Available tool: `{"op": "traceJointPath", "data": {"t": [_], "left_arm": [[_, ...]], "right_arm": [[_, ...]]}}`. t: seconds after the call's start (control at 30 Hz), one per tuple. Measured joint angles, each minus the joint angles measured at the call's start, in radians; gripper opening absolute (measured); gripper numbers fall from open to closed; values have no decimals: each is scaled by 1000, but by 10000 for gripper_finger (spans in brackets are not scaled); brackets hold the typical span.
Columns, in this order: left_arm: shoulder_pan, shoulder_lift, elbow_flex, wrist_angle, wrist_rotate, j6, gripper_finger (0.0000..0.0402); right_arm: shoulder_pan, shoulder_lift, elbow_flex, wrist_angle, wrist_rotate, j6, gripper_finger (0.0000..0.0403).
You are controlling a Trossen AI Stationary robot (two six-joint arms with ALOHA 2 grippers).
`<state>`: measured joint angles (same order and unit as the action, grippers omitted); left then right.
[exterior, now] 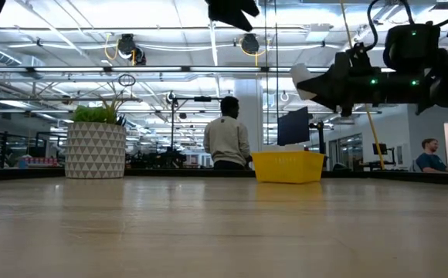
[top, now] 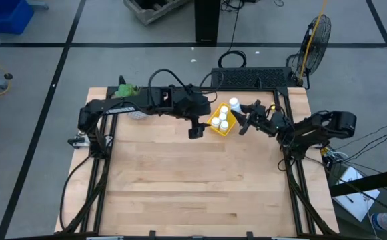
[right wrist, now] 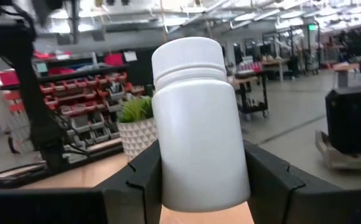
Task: Pick and place pill bottles into a basket
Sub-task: Put the white medicine bottle into the yellow bin
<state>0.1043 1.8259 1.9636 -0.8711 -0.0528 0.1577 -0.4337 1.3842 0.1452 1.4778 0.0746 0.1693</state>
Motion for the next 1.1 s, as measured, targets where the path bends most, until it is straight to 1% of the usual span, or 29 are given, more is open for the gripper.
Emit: {"op": "traceJointPath", "data": {"t": [0.23, 0.33, 0.43, 0.53, 0.63, 0.77, 0.83, 0.97, 1.1], "left_arm": [[44, -1, -159, 163, 35, 27, 323], [64, -19, -220, 205, 68, 24, 319], [75, -50, -281, 249, 79, 17, 313], [79, -95, -345, 318, 80, 16, 307], [83, -141, -420, 421, 80, 16, 302], [84, -188, -503, 559, 79, 12, 302], [86, -205, -541, 601, 80, 5, 305], [95, -204, -631, 803, 79, -37, 307], [124, -186, -735, 1075, 80, -64, 306]], "right_arm": [[36, 87, 0, 70, 1, -14, 158], [36, 119, 0, 71, 2, -6, 158], [34, 135, -13, 80, 5, 3, 158], [32, 133, -41, 89, 17, 4, 158], [29, 119, -63, 91, 58, 3, 158], [29, 111, -65, 91, 56, 3, 158], [34, 110, -60, 90, 52, 2, 158], [47, 109, -41, 90, 8, -1, 158], [82, 108, -10, 91, 3, -7, 158]]}}
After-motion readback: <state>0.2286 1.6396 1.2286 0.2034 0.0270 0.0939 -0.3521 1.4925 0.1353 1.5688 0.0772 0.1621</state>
